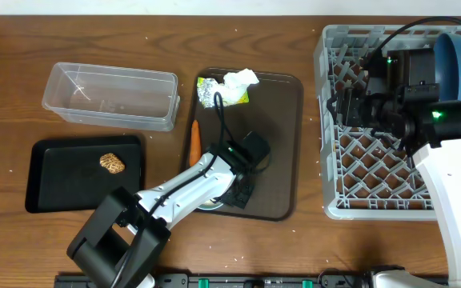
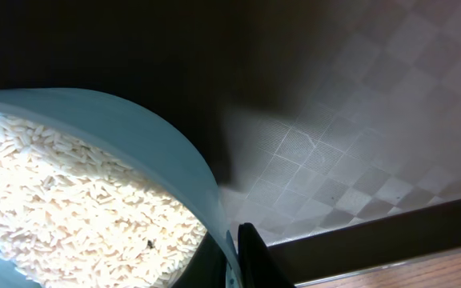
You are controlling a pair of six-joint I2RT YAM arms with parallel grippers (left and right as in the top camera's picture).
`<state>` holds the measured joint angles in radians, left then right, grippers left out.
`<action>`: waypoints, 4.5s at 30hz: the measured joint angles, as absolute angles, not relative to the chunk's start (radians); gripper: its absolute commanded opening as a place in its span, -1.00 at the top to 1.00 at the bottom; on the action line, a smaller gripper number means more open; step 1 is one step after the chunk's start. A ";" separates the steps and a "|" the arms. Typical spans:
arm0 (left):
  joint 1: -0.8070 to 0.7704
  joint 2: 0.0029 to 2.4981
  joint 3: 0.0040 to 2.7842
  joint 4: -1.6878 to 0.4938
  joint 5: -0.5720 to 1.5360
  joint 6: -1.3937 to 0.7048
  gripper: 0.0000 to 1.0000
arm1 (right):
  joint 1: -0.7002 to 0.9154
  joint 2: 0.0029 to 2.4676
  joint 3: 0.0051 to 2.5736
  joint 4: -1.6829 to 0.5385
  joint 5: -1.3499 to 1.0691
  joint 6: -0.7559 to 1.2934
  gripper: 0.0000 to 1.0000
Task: Sort waste into correct bins and load items into the dishwasher rack
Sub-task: 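Grasp the rim of the light-blue rice bowl with the left gripper, then lift the bowl and carry it left over the black tray, then tip the bowl with the left gripper to pour rice onto the black tray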
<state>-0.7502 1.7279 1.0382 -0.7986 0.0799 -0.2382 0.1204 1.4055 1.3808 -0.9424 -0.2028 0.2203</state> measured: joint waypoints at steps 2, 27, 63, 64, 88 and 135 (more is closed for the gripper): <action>-0.750 1.728 1.038 -0.799 0.080 -0.239 0.88 | 0.120 1.406 1.381 -0.943 -0.202 0.220 -0.28; -0.386 1.023 1.040 -0.918 0.128 -0.284 0.69 | 0.120 1.406 1.381 -0.951 -0.203 0.220 -0.28; -0.779 1.741 1.048 -0.767 0.057 -0.352 0.88 | 0.120 1.406 1.381 -0.953 -0.203 0.226 -0.45; -0.773 1.713 1.048 -0.776 0.060 -0.352 0.87 | 0.120 1.406 1.381 -0.953 -0.202 0.227 -0.46; -0.149 1.103 1.072 -0.990 0.149 -0.241 0.88 | 0.120 1.406 1.381 -0.963 -0.202 0.227 -0.46; 1.027 1.352 0.742 -0.812 1.486 0.599 0.88 | 0.120 1.406 1.381 -0.989 -0.203 0.227 -0.46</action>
<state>1.0271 1.3518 0.7418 -0.8116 1.4864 0.5995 0.1204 1.4055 1.3808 -0.9886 -0.2028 0.2268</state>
